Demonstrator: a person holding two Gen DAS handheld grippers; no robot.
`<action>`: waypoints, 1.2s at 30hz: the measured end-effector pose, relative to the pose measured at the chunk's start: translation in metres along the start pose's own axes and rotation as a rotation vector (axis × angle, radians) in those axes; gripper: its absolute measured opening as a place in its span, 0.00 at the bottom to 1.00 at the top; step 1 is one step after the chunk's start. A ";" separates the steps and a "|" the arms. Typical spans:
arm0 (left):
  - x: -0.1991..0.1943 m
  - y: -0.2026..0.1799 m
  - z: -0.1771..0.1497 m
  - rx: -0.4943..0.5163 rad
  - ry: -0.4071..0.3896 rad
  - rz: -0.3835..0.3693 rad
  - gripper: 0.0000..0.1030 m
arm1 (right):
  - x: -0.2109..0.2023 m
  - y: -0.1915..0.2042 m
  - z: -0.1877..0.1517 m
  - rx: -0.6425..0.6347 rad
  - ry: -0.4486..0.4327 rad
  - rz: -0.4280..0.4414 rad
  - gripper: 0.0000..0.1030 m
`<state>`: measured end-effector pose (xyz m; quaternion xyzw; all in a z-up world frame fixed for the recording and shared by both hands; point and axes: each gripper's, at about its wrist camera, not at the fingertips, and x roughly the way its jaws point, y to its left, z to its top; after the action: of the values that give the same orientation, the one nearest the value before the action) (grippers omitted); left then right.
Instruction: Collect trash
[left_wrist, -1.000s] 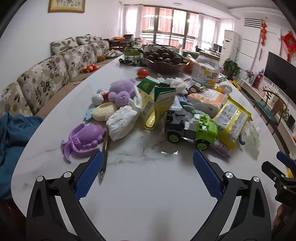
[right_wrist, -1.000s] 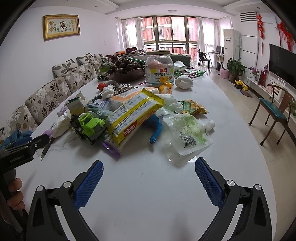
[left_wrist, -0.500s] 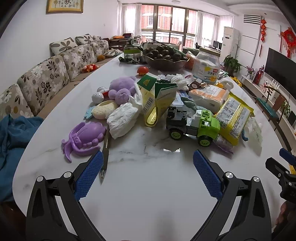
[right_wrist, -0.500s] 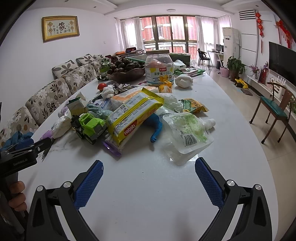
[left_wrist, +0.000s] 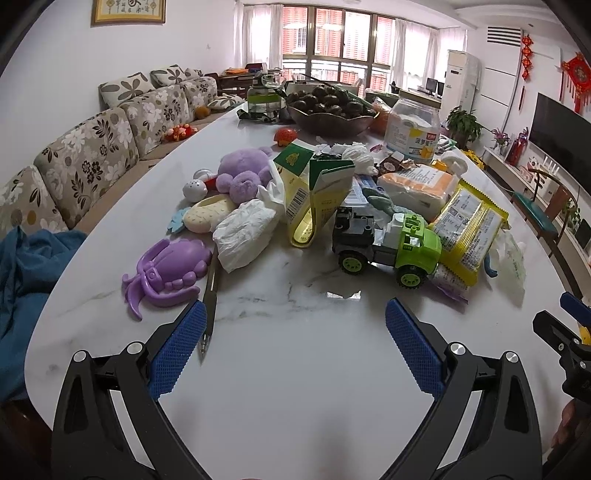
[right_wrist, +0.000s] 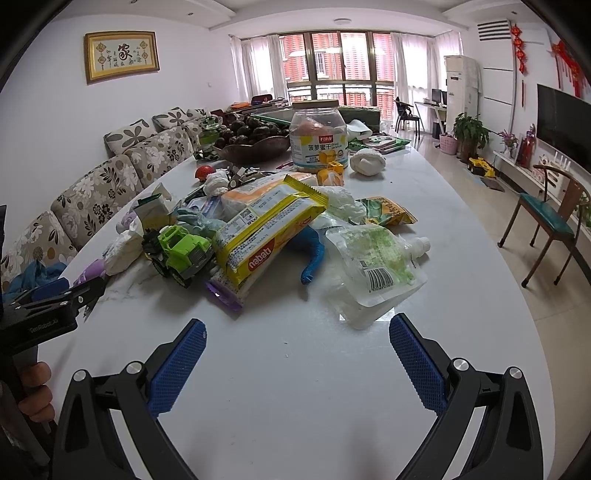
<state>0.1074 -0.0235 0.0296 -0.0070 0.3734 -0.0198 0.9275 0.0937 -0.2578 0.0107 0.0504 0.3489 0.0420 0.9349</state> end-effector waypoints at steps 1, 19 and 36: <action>0.000 0.000 0.000 0.000 0.001 -0.001 0.92 | 0.000 0.000 0.000 0.001 0.000 0.001 0.95; -0.004 -0.005 -0.001 0.018 -0.011 0.002 0.92 | 0.000 0.000 0.000 -0.001 0.002 0.001 0.95; 0.001 -0.005 -0.001 0.009 0.013 0.011 0.92 | -0.001 -0.001 0.000 0.002 0.002 0.003 0.95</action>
<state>0.1069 -0.0284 0.0281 -0.0005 0.3792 -0.0166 0.9252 0.0930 -0.2588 0.0114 0.0518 0.3496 0.0429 0.9345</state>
